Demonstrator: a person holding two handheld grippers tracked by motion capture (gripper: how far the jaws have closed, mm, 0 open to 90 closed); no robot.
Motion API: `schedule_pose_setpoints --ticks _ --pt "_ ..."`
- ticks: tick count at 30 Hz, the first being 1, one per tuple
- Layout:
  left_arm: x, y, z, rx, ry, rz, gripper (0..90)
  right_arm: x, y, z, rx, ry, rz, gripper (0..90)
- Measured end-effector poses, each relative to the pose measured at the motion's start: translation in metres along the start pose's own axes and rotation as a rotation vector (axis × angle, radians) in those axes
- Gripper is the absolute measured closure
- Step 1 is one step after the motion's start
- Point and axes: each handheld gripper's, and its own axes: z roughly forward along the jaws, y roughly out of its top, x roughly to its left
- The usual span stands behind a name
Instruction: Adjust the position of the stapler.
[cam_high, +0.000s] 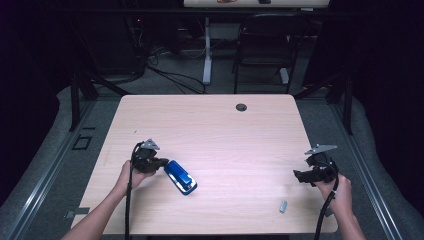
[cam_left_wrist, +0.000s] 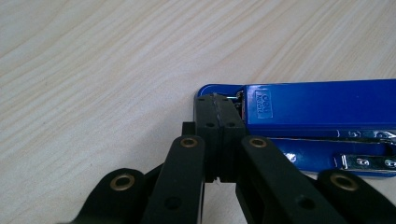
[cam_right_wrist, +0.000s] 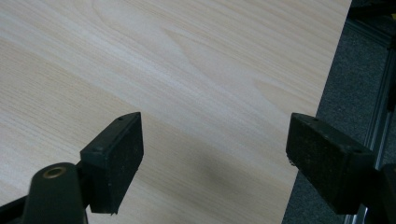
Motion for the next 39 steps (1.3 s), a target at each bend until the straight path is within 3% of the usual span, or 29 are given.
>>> schedule_pose_setpoints --ticks 11,18,39 --pt "-0.004 0.002 0.001 0.018 -0.046 0.01 90.0 0.002 0.001 0.001 0.003 -0.004 -0.005 18.6" --pt "-0.014 0.005 0.003 0.044 -0.067 0.046 90.0 0.002 0.001 0.001 0.007 -0.004 -0.005 18.7" --pt "-0.028 0.004 0.003 0.079 -0.132 0.064 90.0 0.007 0.003 0.0 0.004 0.014 -0.012 18.7"
